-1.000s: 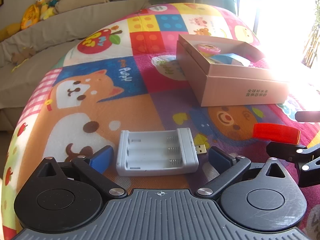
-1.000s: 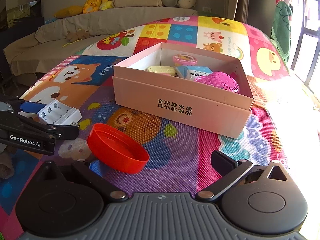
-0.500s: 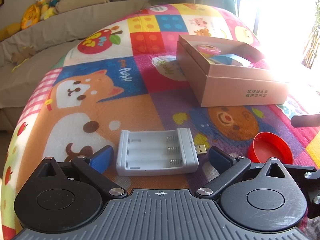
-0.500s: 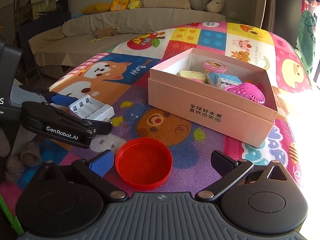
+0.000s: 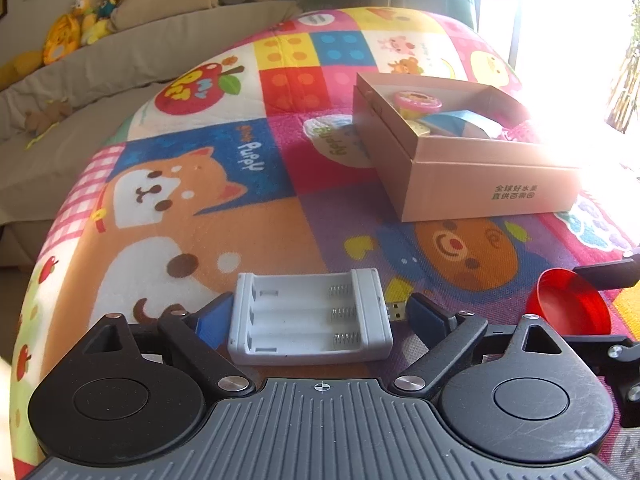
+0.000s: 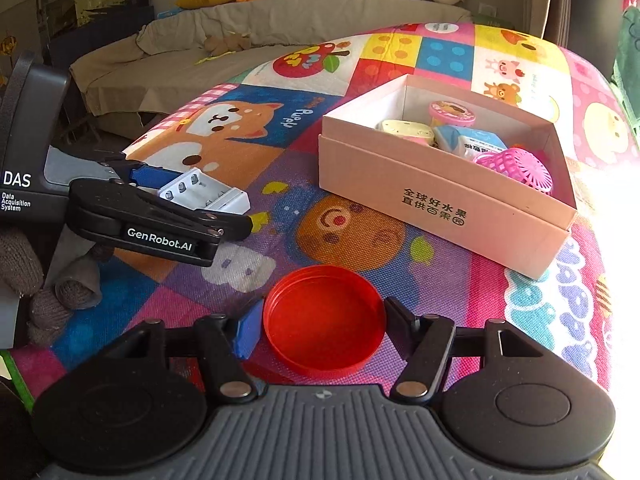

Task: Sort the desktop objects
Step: 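Drop the red lid into the box with the right gripper while the left drops the charger in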

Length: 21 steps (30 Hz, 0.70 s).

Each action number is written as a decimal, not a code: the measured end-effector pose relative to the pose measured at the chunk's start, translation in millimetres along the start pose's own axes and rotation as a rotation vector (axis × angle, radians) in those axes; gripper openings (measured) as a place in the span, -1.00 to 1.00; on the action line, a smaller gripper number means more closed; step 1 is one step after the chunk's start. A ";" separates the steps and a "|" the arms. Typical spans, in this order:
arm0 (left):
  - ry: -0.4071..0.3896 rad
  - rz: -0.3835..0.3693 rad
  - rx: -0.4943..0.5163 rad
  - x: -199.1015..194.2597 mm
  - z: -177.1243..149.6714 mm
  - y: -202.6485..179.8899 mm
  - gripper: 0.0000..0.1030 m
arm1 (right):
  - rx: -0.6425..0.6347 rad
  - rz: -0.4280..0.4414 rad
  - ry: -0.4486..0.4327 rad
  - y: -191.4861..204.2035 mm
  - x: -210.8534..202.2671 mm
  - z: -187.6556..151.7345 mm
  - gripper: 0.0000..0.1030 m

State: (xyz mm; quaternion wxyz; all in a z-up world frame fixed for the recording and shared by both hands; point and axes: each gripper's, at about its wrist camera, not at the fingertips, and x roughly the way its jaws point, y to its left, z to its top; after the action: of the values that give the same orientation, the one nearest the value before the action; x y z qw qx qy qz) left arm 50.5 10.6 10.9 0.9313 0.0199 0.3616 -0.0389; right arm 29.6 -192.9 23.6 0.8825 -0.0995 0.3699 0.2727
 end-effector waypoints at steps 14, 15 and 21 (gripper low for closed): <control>-0.337 -0.190 0.078 -26.8 138.1 -61.4 0.89 | 0.091 -0.204 -0.337 -92.5 -96.9 128.2 0.24; -0.321 -0.216 0.081 -19.0 144.3 -64.1 0.91 | 0.103 -0.205 -0.337 -99.4 -91.5 138.2 0.25; -0.234 -0.193 0.056 -0.3 119.0 -54.4 0.97 | 0.201 -0.244 -0.296 -131.6 -55.8 155.1 0.60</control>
State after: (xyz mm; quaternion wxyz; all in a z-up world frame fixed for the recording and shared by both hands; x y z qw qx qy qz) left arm 125.5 -51.3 98.4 0.9580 0.0063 0.2498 -0.1406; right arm 163.3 -266.5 169.2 0.9593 -0.0138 0.2466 0.1371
